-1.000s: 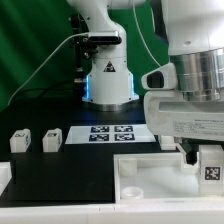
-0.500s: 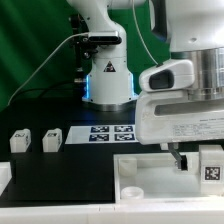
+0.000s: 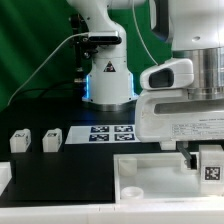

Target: Assemble one leg

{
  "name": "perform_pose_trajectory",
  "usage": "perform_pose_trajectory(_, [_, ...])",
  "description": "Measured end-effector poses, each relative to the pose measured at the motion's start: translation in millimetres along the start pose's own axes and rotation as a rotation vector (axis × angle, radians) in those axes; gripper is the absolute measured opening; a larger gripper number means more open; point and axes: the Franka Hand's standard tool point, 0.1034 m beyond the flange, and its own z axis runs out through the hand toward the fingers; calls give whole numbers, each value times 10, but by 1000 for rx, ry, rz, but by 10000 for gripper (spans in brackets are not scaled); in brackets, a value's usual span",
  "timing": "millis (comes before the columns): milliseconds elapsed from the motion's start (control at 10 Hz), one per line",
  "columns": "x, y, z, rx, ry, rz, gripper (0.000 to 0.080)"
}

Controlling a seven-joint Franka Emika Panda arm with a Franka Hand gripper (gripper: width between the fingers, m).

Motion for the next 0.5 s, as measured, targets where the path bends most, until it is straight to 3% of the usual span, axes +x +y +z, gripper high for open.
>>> perform_pose_trajectory(300, [2,6,2,1,-1,290,291])
perform_pose_trajectory(500, [54,0,11,-1,-10,635,291])
